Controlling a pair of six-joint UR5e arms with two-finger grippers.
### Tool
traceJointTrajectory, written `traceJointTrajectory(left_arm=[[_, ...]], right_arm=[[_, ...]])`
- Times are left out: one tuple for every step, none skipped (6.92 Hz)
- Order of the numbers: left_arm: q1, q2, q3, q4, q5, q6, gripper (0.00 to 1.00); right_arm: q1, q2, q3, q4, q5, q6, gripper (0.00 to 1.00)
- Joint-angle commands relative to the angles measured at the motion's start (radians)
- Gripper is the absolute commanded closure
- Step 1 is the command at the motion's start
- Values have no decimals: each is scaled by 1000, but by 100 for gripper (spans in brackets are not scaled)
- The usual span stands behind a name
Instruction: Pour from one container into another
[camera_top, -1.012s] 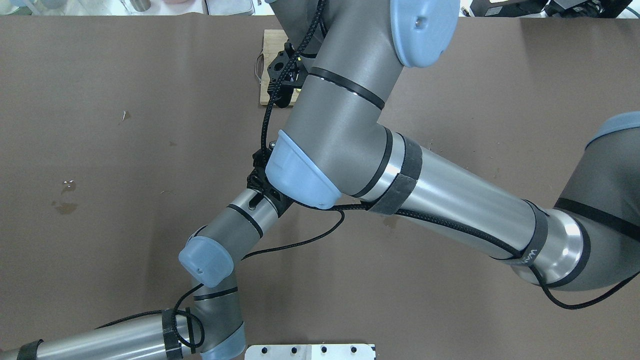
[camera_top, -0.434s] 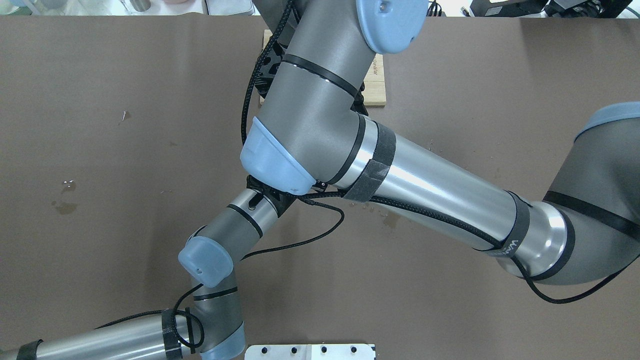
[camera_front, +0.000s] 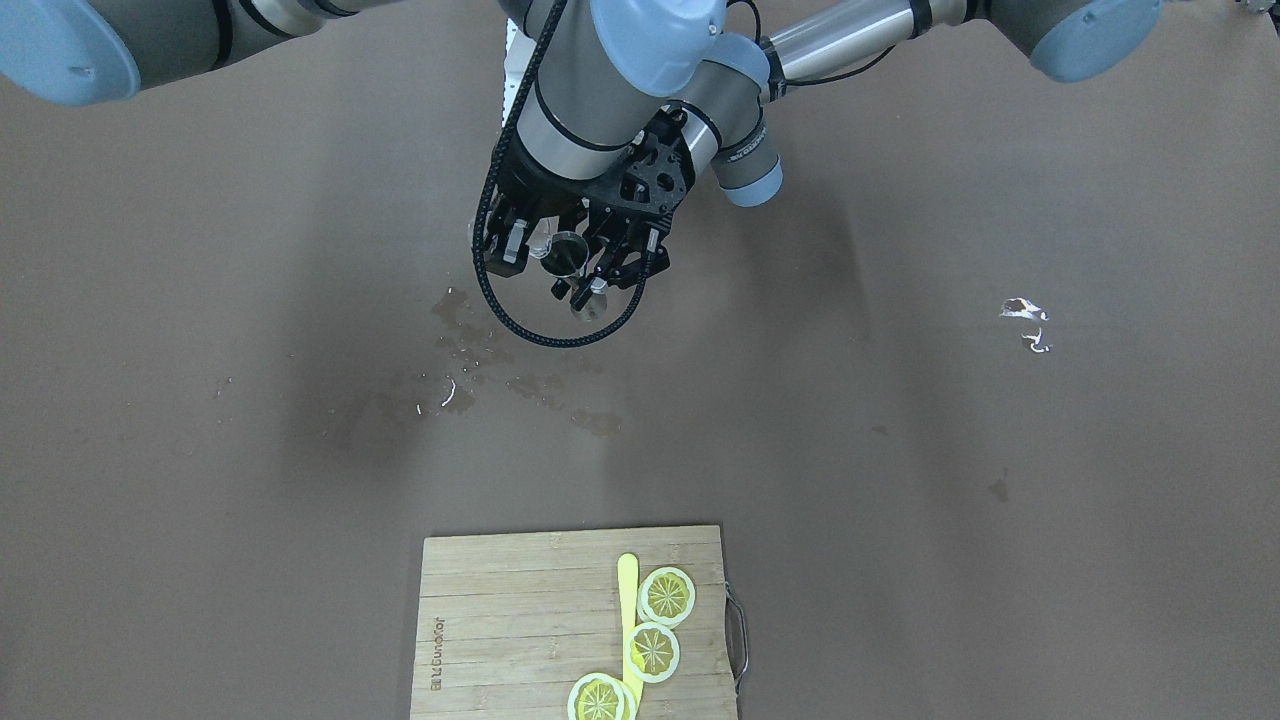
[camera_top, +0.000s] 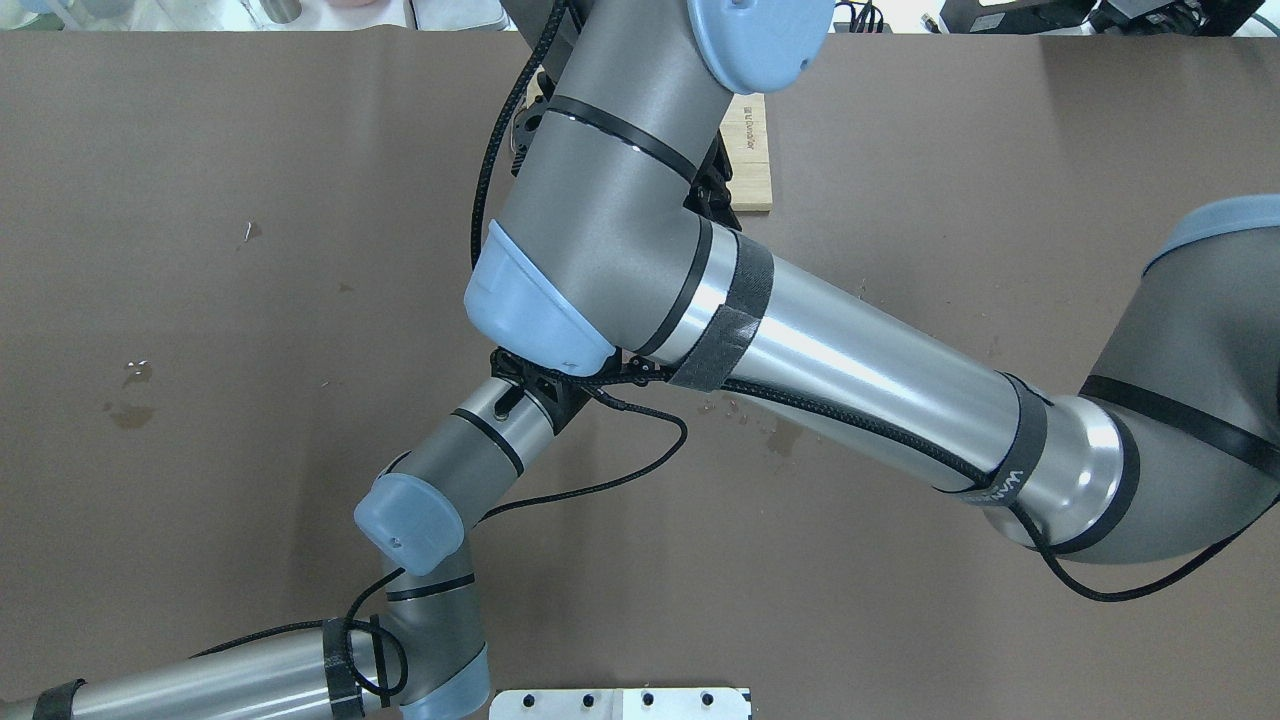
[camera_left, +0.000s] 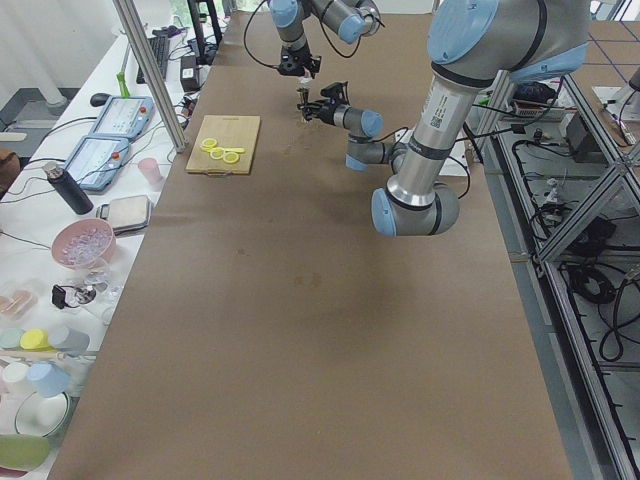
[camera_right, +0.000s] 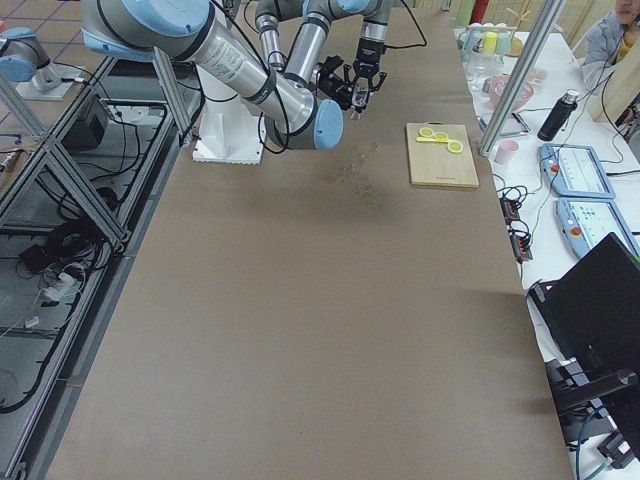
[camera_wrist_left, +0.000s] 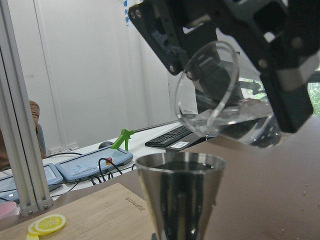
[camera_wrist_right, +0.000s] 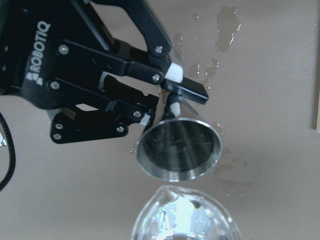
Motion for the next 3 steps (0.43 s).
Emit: traceJointTrajectory(left_arm=[[0, 0, 0, -1, 0, 0, 100], [0, 1, 0, -1, 0, 0, 100], [0, 1, 0, -1, 0, 0, 100]], right_arm=[[1, 21, -25, -29, -1, -29, 100], [1, 29, -39, -42, -1, -35, 100], [1, 34, -53, -46, -1, -40, 100]])
